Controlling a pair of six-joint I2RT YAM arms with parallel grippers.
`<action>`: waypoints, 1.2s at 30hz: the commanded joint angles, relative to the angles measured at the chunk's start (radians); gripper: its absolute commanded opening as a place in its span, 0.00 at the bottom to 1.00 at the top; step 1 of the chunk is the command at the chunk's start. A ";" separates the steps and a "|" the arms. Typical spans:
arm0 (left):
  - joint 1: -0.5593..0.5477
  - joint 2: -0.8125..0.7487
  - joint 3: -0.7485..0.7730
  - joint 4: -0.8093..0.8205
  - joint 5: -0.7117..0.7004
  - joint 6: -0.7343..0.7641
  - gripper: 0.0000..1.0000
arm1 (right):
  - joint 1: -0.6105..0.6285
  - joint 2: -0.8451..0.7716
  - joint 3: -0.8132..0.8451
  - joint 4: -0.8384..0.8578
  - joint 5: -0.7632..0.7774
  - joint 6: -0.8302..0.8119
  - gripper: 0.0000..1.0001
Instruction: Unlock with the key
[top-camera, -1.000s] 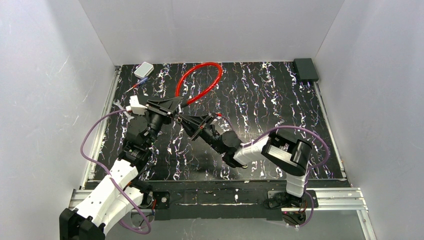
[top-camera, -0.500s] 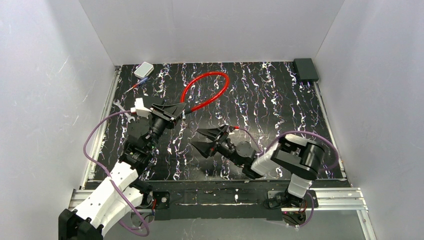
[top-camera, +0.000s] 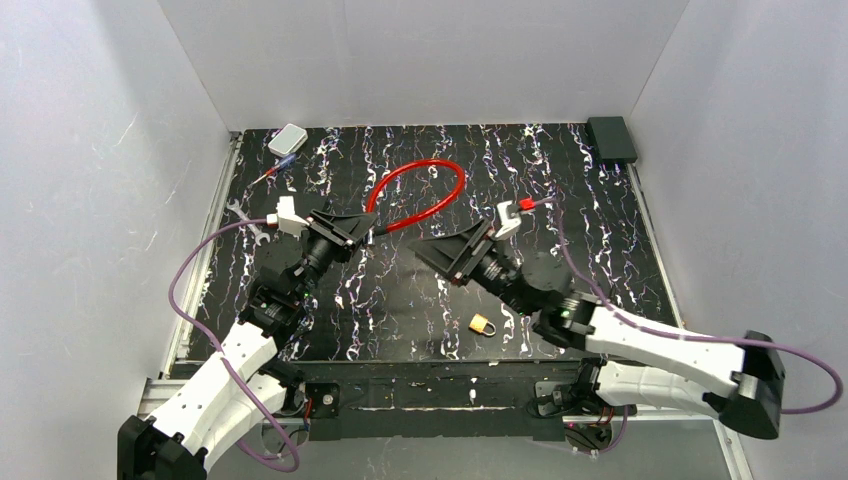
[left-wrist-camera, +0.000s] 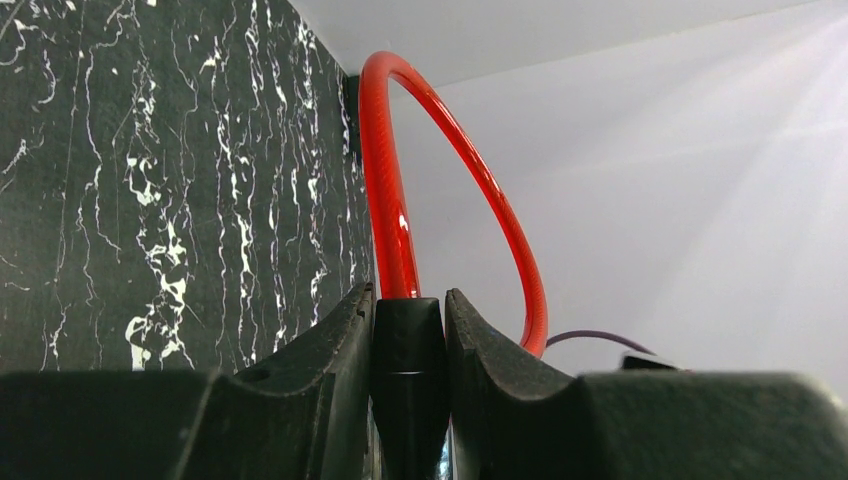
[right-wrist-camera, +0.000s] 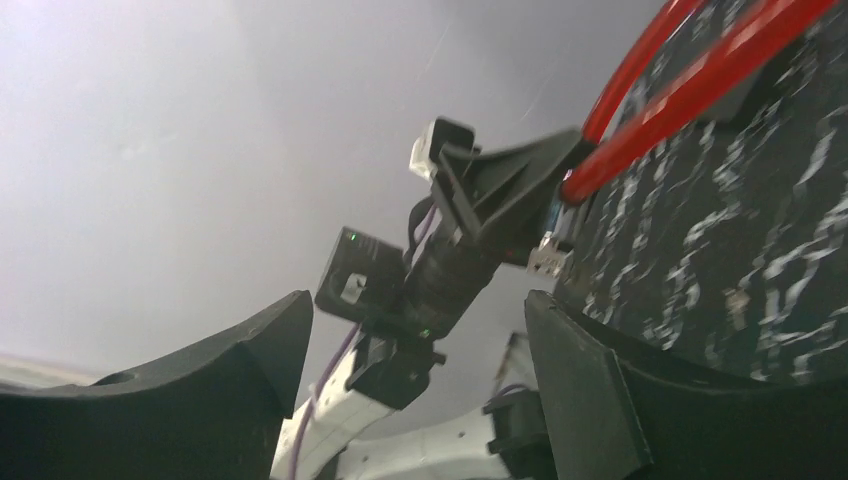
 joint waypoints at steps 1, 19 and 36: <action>-0.001 -0.005 0.008 0.054 0.054 -0.001 0.00 | 0.003 -0.063 0.106 -0.446 0.214 -0.250 0.87; -0.001 -0.020 -0.005 0.053 0.093 0.005 0.00 | 0.003 0.141 0.282 -0.463 0.185 -0.253 0.84; -0.001 -0.024 -0.015 0.054 0.103 0.004 0.00 | 0.003 0.209 0.325 -0.352 0.252 -0.250 0.73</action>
